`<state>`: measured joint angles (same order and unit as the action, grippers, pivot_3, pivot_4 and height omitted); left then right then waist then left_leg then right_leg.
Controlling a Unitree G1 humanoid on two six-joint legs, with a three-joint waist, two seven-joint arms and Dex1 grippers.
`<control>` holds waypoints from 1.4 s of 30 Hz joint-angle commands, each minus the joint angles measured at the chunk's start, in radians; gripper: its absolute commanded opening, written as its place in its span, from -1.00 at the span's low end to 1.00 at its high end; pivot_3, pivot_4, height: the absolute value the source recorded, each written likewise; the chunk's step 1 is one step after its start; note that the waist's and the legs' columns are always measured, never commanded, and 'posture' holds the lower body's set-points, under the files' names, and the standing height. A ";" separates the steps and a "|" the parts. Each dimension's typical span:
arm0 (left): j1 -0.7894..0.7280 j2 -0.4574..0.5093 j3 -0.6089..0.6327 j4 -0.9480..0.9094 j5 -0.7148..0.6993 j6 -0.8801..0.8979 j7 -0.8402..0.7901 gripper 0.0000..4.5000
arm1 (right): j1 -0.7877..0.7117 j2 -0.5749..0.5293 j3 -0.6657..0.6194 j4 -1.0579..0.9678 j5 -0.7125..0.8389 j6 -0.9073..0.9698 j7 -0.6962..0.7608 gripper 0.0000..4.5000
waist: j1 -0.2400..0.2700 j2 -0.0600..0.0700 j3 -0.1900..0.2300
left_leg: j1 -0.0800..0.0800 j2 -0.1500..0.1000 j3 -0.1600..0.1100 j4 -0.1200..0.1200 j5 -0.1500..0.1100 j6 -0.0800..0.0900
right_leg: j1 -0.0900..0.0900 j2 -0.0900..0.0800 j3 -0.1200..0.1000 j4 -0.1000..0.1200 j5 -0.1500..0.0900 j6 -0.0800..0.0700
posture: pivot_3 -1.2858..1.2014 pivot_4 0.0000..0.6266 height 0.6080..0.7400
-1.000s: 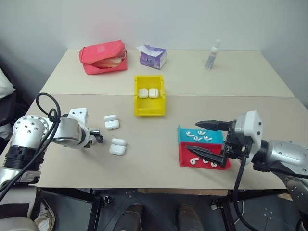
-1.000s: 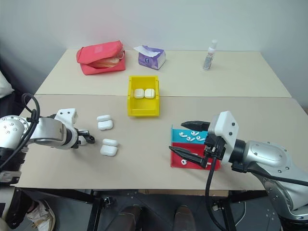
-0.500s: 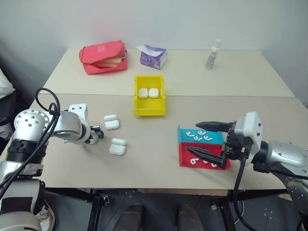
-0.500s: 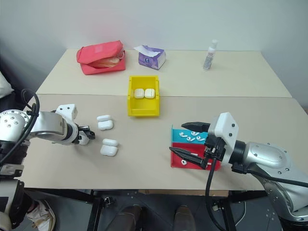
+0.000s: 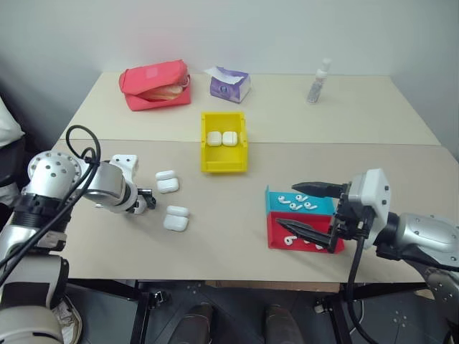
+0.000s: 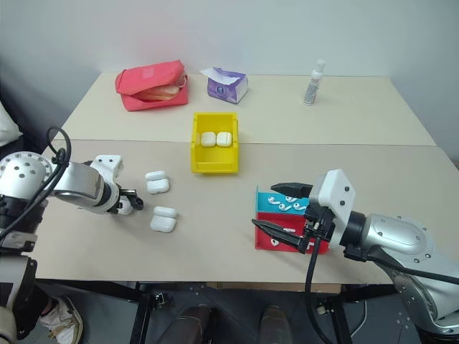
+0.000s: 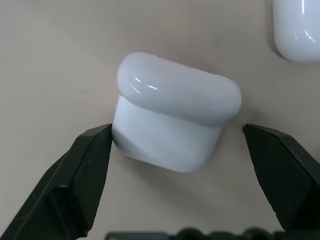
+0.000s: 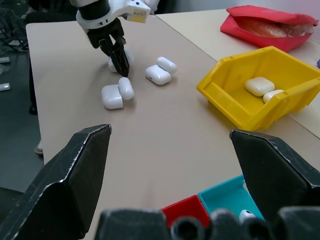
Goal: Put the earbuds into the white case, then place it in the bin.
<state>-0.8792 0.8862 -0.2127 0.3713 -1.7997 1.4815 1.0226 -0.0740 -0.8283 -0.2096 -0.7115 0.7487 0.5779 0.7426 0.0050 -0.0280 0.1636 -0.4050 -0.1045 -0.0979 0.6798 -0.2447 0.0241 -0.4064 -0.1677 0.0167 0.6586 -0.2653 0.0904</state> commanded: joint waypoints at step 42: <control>0.265 -0.028 0.429 -0.492 0.947 -0.370 -0.983 0.25 | 0.062 0.007 -0.069 -0.061 -0.004 -0.027 -0.035 1.00 | -0.006 0.000 -0.001 | -0.003 0.005 0.000 -0.002 0.001 -0.002 | -0.003 0.003 -0.002 -0.003 0.000 0.000 | 0.03 -0.52 1.00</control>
<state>-0.6159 0.8686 0.1417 -0.0705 -0.8811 1.2030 0.0619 -0.0060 -0.8257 -0.2559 -0.7555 0.7477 0.5752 0.7084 -0.0006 -0.0276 0.1628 -0.4074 -0.0999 -0.0974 0.6778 -0.2433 0.0218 -0.4091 -0.1651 0.0151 0.6544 -0.2652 0.0900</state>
